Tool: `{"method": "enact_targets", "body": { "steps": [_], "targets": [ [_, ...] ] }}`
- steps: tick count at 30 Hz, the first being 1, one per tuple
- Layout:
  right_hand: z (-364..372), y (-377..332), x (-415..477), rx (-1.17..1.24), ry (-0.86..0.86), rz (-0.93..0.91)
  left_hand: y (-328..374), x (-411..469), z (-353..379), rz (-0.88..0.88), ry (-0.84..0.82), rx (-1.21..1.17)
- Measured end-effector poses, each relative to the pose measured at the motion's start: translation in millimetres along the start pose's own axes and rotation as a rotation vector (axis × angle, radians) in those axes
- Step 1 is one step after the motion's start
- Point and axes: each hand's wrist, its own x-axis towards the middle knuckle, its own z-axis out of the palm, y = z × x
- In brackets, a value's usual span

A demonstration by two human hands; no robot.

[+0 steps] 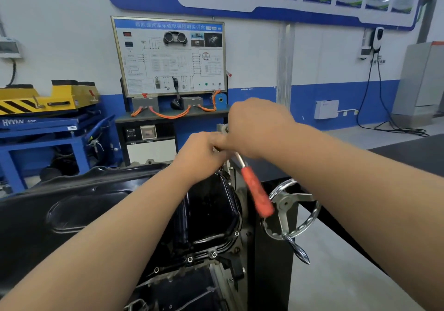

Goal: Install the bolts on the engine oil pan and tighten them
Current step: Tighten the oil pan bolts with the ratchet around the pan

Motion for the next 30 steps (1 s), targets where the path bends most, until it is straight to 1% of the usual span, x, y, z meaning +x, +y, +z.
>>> {"method": "enact_targets", "body": {
  "steps": [1, 3, 5, 7, 9, 11, 12, 13, 15, 17, 18, 20, 22, 23, 24, 26, 27, 28, 30],
  "targets": [
    [-4.6, 1.4, 1.4, -0.031, 0.005, -0.075, -0.9, -0.1, -2.6, 0.003, -0.029, -0.016],
    [-13.4, 8.3, 5.3, -0.079, -0.016, -0.203, -5.3, 0.1, -5.9, -0.053, -0.101, -0.052],
    [-15.2, 12.0, 5.8, -0.1, -0.028, -0.252, -6.0, 1.3, -5.1, -0.061, -0.129, -0.067],
    [-7.3, 10.1, 3.8, -0.077, 0.026, -0.2, -3.3, 1.2, -2.3, -0.057, -0.115, -0.094],
    [2.1, 5.8, 0.4, 0.002, 0.056, -0.033, -0.6, 1.6, -0.4, -0.081, -0.049, -0.101],
    [7.8, 4.3, -0.1, 0.096, 0.022, 0.121, -0.1, 2.0, 0.9, -0.1, -0.015, -0.077],
    [7.6, 5.0, 1.7, 0.116, -0.015, 0.15, -0.5, 1.3, 1.2, -0.085, -0.022, -0.073],
    [4.3, 6.8, 2.9, 0.117, -0.06, 0.139, -1.4, 0.7, 1.0, -0.072, -0.043, -0.085],
    [-4.2, 13.5, 4.7, 0.101, -0.13, 0.03, -2.8, 0.3, -1.1, -0.067, -0.084, -0.098],
    [-8.1, 19.0, 5.3, 0.087, -0.143, -0.102, -4.6, 0.6, -2.6, -0.06, -0.086, -0.071],
    [-7.3, 19.0, 3.9, 0.101, -0.137, -0.132, -4.9, 0.0, -2.9, -0.064, -0.087, -0.068],
    [0.8, 11.3, 0.6, 0.187, -0.15, -0.112, -3.9, -2.8, -3.9, -0.089, -0.106, -0.099],
    [10.5, 0.2, -0.9, 0.25, -0.162, -0.011, -1.1, -4.8, -7.9, -0.176, -0.102, -0.139],
    [11.7, -3.0, 0.2, 0.233, -0.141, 0.032, -0.8, -4.5, -12.2, -0.288, -0.051, -0.211],
    [8.1, -4.0, 4.8, 0.198, -0.101, 0.058, -1.7, -2.6, -20.0, -0.447, 0.031, -0.37],
    [-11.4, -2.1, 16.7, 0.192, -0.002, 0.081, -5.3, 2.0, -46.2, -0.764, 0.224, -0.897],
    [-25.4, -2.2, 22.5, 0.242, 0.054, 0.084, -9.3, 2.1, -63.4, -0.855, 0.312, -1.156],
    [-38.8, -4.5, 28.6, 0.311, 0.106, 0.078, -15.6, 0.7, -81.6, -0.911, 0.406, -1.357],
    [-59.0, -18.8, 38.8, 0.433, 0.184, 0.058, -30.7, -8.3, -117.2, -0.983, 0.609, -1.646]
  ]
}}
